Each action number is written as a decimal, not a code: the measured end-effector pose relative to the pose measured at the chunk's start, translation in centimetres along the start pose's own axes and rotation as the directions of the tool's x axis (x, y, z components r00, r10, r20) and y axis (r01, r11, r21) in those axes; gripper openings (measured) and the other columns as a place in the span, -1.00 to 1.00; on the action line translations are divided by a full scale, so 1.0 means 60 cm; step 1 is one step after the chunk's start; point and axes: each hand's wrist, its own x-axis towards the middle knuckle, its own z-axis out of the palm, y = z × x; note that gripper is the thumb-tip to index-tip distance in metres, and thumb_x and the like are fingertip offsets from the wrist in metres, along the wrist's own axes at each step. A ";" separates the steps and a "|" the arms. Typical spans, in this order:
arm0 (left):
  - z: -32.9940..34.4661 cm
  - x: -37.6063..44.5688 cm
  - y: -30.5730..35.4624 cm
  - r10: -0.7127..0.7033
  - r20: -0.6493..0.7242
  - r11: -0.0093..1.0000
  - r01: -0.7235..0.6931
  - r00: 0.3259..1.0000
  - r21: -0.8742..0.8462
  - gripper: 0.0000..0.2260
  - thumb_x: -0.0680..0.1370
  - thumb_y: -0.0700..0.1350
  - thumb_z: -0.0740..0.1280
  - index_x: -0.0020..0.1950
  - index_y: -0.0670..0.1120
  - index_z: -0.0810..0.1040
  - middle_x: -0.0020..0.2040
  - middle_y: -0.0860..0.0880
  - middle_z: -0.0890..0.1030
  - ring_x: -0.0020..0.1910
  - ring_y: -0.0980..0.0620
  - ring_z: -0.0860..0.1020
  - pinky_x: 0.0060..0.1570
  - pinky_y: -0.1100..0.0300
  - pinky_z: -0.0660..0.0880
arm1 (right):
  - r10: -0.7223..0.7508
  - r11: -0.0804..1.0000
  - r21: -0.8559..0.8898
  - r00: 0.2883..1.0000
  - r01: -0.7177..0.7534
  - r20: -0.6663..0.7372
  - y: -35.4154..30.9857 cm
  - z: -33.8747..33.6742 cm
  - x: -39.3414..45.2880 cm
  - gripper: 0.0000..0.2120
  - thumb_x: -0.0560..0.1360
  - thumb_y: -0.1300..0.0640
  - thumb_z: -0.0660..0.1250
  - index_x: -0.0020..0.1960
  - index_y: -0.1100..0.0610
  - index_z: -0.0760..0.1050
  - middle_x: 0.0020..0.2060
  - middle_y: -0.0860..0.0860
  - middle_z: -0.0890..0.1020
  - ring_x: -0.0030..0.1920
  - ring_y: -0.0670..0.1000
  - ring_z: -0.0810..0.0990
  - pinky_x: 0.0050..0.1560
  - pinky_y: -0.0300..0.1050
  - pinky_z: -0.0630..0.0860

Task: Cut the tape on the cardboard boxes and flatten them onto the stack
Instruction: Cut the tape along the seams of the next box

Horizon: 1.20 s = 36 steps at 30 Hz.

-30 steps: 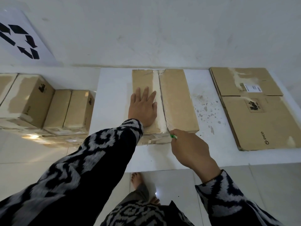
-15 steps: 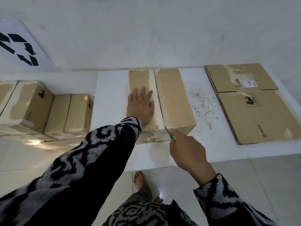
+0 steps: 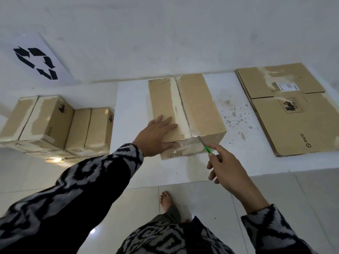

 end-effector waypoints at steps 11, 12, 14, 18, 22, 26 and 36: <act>-0.007 -0.009 0.009 -0.013 -0.040 0.980 0.005 0.999 -0.198 -0.81 0.65 0.06 0.22 0.15 -0.03 0.40 0.46 -0.03 0.39 0.60 -0.04 -0.09 0.50 0.03 0.07 | -0.171 0.937 -0.295 0.982 0.186 0.075 0.011 0.007 0.011 -0.64 0.63 0.04 0.17 0.31 -0.36 0.43 -0.28 -0.11 0.61 -0.43 -0.14 0.47 -0.39 -0.25 0.38; -0.005 -0.010 0.008 -0.001 -0.047 0.982 -0.008 0.999 -0.191 -0.83 0.66 0.04 0.20 0.14 -0.05 0.40 0.47 -0.05 0.39 0.60 -0.05 -0.09 0.51 0.02 0.04 | -0.187 0.924 -0.326 0.979 0.201 0.074 0.008 0.007 0.012 -0.63 0.63 0.04 0.17 0.32 -0.36 0.42 -0.24 -0.12 0.61 -0.39 -0.14 0.49 -0.37 -0.26 0.37; -0.001 -0.010 0.006 0.029 -0.052 0.985 -0.037 0.998 -0.168 -0.87 0.68 0.00 0.17 0.10 -0.05 0.39 0.52 -0.04 0.33 0.60 -0.10 -0.08 0.54 0.00 -0.04 | -0.216 0.895 -0.384 0.974 0.228 0.076 0.004 0.008 0.017 -0.62 0.63 0.04 0.16 0.34 -0.37 0.40 -0.12 -0.13 0.62 -0.30 -0.14 0.51 -0.33 -0.25 0.37; 0.004 -0.009 0.002 0.054 -0.059 0.990 -0.061 0.997 -0.125 -0.82 0.69 -0.02 0.13 0.05 -0.12 0.41 0.58 -0.04 0.22 0.59 -0.16 -0.06 0.55 -0.05 -0.10 | -0.250 0.857 -0.442 0.964 0.264 0.091 0.000 0.010 0.025 -0.60 0.63 0.03 0.15 0.37 -0.36 0.38 0.07 -0.12 0.62 -0.13 -0.11 0.54 -0.15 -0.15 0.51; 0.009 -0.009 0.001 0.073 -0.080 0.991 -0.081 0.994 -0.102 -0.80 0.69 -0.03 0.13 0.06 -0.15 0.42 0.57 -0.07 0.23 0.59 -0.19 -0.03 0.55 -0.10 -0.09 | -0.259 0.839 -0.470 0.960 0.276 0.101 0.001 0.016 0.030 -0.60 0.63 0.02 0.15 0.38 -0.36 0.37 0.14 -0.13 0.60 -0.02 -0.07 0.56 -0.07 -0.12 0.54; 0.013 -0.007 -0.002 0.084 -0.102 0.992 -0.093 0.991 -0.089 -0.76 0.69 -0.03 0.12 0.11 -0.19 0.43 0.56 -0.07 0.25 0.59 -0.20 -0.02 0.54 -0.13 -0.07 | -0.265 0.823 -0.497 0.959 0.277 0.096 0.005 0.020 0.034 -0.60 0.63 0.01 0.14 0.38 -0.35 0.37 0.14 -0.14 0.60 -0.02 -0.06 0.56 -0.08 -0.11 0.53; 0.028 -0.006 -0.009 0.106 -0.150 0.989 -0.119 0.983 -0.083 -0.79 0.68 -0.03 0.15 0.04 -0.15 0.43 0.56 -0.07 0.26 0.59 -0.19 -0.01 0.55 -0.12 -0.07 | -0.256 0.799 -0.554 0.966 0.234 0.038 0.001 0.034 0.043 -0.61 0.63 0.02 0.10 0.39 -0.32 0.38 0.15 -0.13 0.59 0.02 -0.01 0.59 -0.08 -0.08 0.55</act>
